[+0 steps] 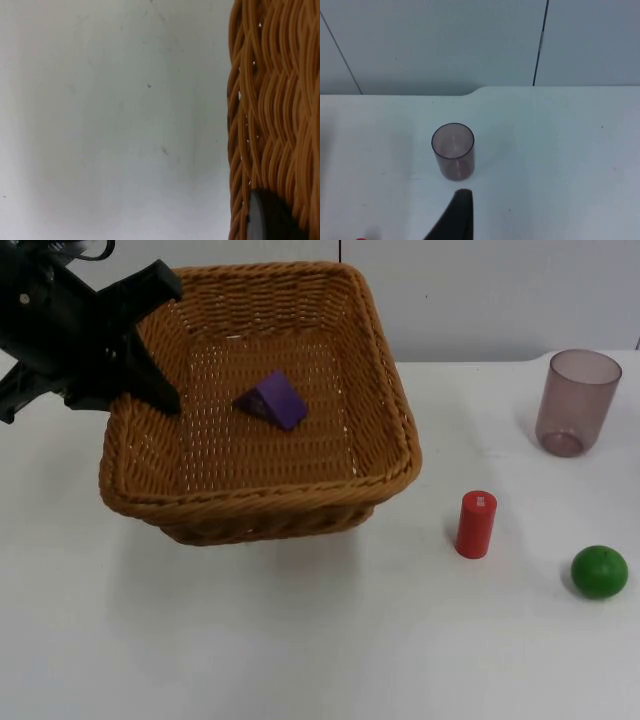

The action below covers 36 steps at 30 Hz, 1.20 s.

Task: Pick up the basket with the left hand and place the triangular block into the basket with the right hand.

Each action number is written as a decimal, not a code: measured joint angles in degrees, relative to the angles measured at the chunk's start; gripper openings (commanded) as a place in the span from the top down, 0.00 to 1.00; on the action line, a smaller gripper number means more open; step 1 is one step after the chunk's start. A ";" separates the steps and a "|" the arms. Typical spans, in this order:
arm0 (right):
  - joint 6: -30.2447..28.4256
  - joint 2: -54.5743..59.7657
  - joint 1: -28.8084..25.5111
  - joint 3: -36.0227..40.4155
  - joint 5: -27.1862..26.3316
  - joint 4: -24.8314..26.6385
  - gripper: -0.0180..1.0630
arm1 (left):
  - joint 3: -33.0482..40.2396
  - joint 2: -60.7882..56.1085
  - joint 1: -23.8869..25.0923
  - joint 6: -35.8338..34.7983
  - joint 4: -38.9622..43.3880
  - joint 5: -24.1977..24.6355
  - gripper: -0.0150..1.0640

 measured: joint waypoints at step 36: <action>-0.08 -0.67 0.00 0.00 3.15 0.00 0.12 | 0.00 14.56 -2.30 14.23 -8.18 -9.58 0.99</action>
